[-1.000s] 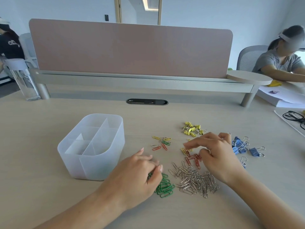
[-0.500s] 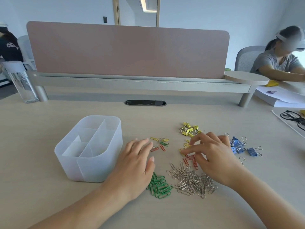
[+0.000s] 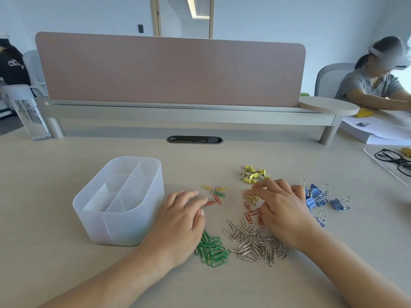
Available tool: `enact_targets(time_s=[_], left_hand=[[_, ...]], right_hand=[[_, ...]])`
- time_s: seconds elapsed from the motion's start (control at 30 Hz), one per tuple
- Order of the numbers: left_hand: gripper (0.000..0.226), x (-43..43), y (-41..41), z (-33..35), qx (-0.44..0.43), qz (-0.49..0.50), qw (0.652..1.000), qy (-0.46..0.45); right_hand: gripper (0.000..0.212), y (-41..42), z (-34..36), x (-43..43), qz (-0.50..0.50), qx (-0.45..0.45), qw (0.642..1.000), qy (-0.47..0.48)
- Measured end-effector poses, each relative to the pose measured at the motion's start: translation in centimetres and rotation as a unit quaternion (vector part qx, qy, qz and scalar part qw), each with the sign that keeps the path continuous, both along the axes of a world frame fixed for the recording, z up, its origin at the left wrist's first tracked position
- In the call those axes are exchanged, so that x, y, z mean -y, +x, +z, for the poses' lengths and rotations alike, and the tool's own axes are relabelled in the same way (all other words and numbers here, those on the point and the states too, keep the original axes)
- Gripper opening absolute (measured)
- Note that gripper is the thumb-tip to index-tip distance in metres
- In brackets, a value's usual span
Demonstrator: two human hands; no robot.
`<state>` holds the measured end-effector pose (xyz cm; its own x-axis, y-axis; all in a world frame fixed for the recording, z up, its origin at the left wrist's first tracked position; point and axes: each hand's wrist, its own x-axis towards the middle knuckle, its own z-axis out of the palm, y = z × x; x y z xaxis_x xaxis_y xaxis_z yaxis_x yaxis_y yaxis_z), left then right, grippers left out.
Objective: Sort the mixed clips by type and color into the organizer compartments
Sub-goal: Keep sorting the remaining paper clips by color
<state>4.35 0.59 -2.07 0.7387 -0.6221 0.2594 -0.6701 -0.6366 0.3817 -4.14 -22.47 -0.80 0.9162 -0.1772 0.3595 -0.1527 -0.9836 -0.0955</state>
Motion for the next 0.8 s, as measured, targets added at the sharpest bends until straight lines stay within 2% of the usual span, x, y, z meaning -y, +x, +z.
enact_targets(time_s=[0.13,0.23,0.4,0.53,0.63,0.8], left_hand=[[0.048,0.1,0.1,0.3,-0.038,0.0,0.999,-0.021],[0.049,0.8,0.7,0.8,-0.081,0.018,0.996,-0.013],[0.05,2.9,2.5,1.8,-0.111,0.046,0.991,0.061],[0.05,4.2,3.4,1.7,-0.099,0.085,0.988,0.077],[0.047,5.2,3.2,2.1,-0.073,0.103,0.991,0.053],[0.043,5.1,3.0,1.3,-0.037,0.071,0.996,0.048]], right_hand=[[0.072,0.0,0.3,-0.2,-0.006,0.002,1.0,0.014],[0.075,0.2,0.1,-0.1,-0.011,-0.018,1.0,0.004],[0.07,0.2,0.3,-0.9,0.013,-0.019,1.0,0.018],[0.07,0.3,0.3,-1.5,0.02,-0.007,0.999,0.026],[0.068,0.3,0.5,-1.1,0.008,0.007,1.0,0.029],[0.065,0.3,0.3,-0.8,0.009,0.015,0.999,0.04]])
